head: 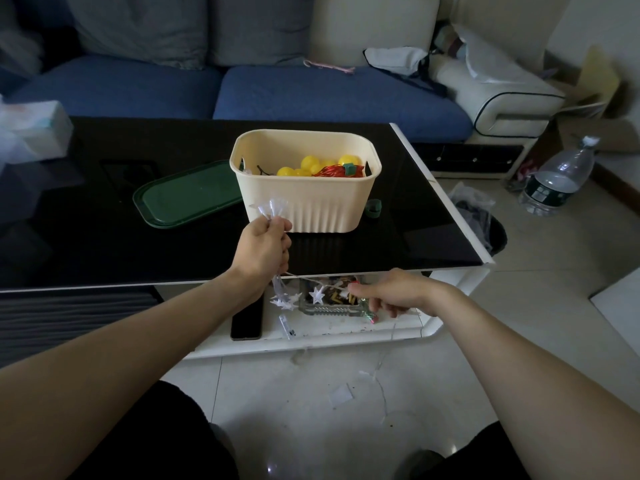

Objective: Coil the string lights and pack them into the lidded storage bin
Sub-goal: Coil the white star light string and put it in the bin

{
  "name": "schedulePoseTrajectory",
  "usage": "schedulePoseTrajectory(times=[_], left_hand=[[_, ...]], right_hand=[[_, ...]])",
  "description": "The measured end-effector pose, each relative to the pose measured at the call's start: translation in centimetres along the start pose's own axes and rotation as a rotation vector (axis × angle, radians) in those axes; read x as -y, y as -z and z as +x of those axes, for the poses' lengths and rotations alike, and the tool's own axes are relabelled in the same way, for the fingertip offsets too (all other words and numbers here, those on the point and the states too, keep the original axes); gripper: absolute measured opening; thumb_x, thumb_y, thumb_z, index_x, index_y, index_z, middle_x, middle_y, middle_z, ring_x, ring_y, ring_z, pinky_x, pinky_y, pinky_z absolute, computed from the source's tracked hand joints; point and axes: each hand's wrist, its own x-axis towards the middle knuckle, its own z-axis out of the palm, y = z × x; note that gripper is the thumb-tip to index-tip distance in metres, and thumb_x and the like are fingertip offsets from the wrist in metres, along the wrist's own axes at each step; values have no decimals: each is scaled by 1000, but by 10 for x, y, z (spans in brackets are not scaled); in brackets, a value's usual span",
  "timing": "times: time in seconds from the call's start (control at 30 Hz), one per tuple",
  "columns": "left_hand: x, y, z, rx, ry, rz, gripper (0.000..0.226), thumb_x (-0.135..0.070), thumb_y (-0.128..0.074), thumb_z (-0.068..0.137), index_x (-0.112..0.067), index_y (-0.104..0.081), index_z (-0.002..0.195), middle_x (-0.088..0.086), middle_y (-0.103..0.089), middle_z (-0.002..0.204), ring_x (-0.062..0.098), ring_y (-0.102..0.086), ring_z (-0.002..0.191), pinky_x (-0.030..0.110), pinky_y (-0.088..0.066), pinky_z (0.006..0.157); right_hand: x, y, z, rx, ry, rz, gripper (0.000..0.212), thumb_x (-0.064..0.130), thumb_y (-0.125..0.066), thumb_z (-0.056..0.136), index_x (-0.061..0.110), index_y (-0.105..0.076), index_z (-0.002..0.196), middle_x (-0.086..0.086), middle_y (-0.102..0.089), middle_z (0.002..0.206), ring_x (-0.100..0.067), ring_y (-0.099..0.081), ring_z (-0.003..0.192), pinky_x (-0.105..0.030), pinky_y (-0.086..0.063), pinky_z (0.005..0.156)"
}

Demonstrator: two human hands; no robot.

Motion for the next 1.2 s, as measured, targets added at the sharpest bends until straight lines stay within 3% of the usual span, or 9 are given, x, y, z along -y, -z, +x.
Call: schedulePoseTrajectory(times=[0.1, 0.17, 0.27, 0.37, 0.53, 0.8, 1.0, 1.13, 1.2], left_hand=[[0, -2, 0, -34, -2, -15, 24, -19, -33, 106, -11, -47, 89, -1, -34, 57, 8, -28, 42, 22, -27, 38], [0, -4, 0, -47, -9, -7, 24, -19, -33, 106, -10, -48, 90, -2, -34, 57, 8, -28, 42, 21, -27, 38], [0, -4, 0, -34, 1, -31, 23, -18, -33, 106, -11, -47, 89, -1, -33, 57, 9, -29, 42, 22, -28, 39], [-1, -7, -1, 15, 44, -118, 22, -15, -34, 106, -9, -46, 88, 3, -33, 59, 14, -33, 44, 27, -38, 42], [-5, -19, -5, 58, 143, -257, 27, -16, -35, 107, -7, -45, 83, 8, -42, 58, 23, -46, 49, 42, -60, 59], [1, -32, -7, 68, 227, -143, 28, -10, -35, 102, -8, -45, 76, 13, -53, 66, 30, -56, 73, 58, -53, 88], [11, -37, -9, 134, 290, 43, 28, -9, -37, 99, -7, -48, 73, 14, -59, 68, 30, -56, 66, 39, -49, 64], [9, -40, -14, 188, 330, 168, 26, -12, -43, 91, -6, -54, 69, 18, -56, 71, 35, -57, 71, 66, -51, 79], [10, -41, -15, 189, 335, 193, 30, -8, -41, 94, -5, -55, 68, 17, -55, 68, 33, -57, 64, 56, -56, 68]], right_hand=[[-7, 6, -1, -36, -1, 93, 65, 66, -61, 87, 4, -75, 75, 0, -75, 87, -13, -66, 99, -35, -38, 104], [-8, 8, -1, -69, 54, 130, 57, 60, -65, 87, 6, -75, 72, -3, -76, 85, -12, -69, 96, -38, -35, 110], [-6, 9, -4, -119, 151, 177, 39, 40, -68, 93, 7, -67, 72, -11, -69, 71, -10, -66, 65, -32, -45, 95], [2, 7, -9, -204, 245, 117, 26, 36, -68, 94, 12, -73, 85, -7, -72, 86, -10, -61, 67, -23, -48, 66], [20, -2, -12, -203, 373, 75, 22, 39, -73, 90, 18, -76, 83, -3, -68, 74, -11, -58, 68, -34, -48, 70], [40, -25, -21, -133, 395, -16, 17, 28, -69, 94, 12, -76, 91, 7, -60, 66, -3, -52, 55, -13, -39, 46], [46, -28, -24, -148, 414, -55, 18, 10, -63, 94, 19, -78, 99, 22, -59, 51, 6, -55, 49, -7, -37, 48], [46, -27, -21, -296, 450, 57, 18, 16, -87, 74, 18, -69, 77, 8, -67, 62, 1, -62, 53, -13, -45, 51], [46, -28, -21, -363, 492, 42, 28, 25, -93, 68, 20, -65, 70, 8, -67, 67, 2, -60, 57, -12, -45, 54]])
